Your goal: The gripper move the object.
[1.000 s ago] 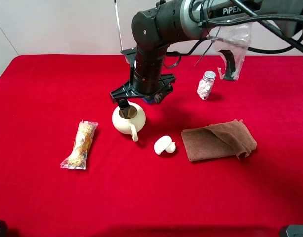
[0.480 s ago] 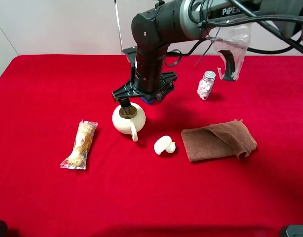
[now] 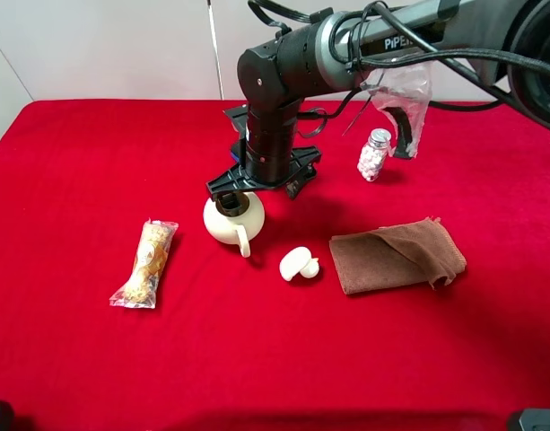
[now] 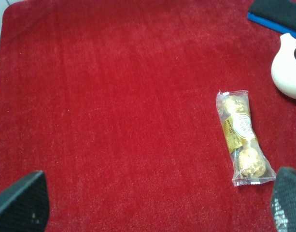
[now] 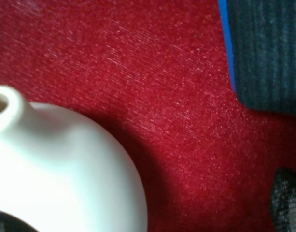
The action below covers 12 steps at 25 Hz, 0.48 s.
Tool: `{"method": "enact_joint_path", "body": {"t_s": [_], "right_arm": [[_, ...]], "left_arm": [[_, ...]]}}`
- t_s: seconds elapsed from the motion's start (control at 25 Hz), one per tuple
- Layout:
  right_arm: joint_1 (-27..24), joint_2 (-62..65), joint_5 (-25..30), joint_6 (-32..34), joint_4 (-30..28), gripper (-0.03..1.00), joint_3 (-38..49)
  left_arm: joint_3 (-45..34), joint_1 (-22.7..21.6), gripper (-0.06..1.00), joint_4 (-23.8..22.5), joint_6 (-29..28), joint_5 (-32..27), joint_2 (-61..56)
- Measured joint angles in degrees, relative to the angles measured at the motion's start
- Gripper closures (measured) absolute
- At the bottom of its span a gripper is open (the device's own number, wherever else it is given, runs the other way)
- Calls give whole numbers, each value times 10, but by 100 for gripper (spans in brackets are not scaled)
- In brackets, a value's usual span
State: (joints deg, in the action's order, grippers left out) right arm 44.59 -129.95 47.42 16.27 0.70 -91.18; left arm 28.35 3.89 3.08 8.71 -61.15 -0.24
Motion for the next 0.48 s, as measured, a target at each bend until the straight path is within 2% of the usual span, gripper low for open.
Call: {"method": "enact_joint_path", "body": {"t_s": [0.08,0.48], "right_arm": [[0,0,4,0,2,30,0],[0,0,23,0,7,68,0]], "left_arm": [[0,0,4,0,0,0,0],[0,0,4,0,0,0,0]]}}
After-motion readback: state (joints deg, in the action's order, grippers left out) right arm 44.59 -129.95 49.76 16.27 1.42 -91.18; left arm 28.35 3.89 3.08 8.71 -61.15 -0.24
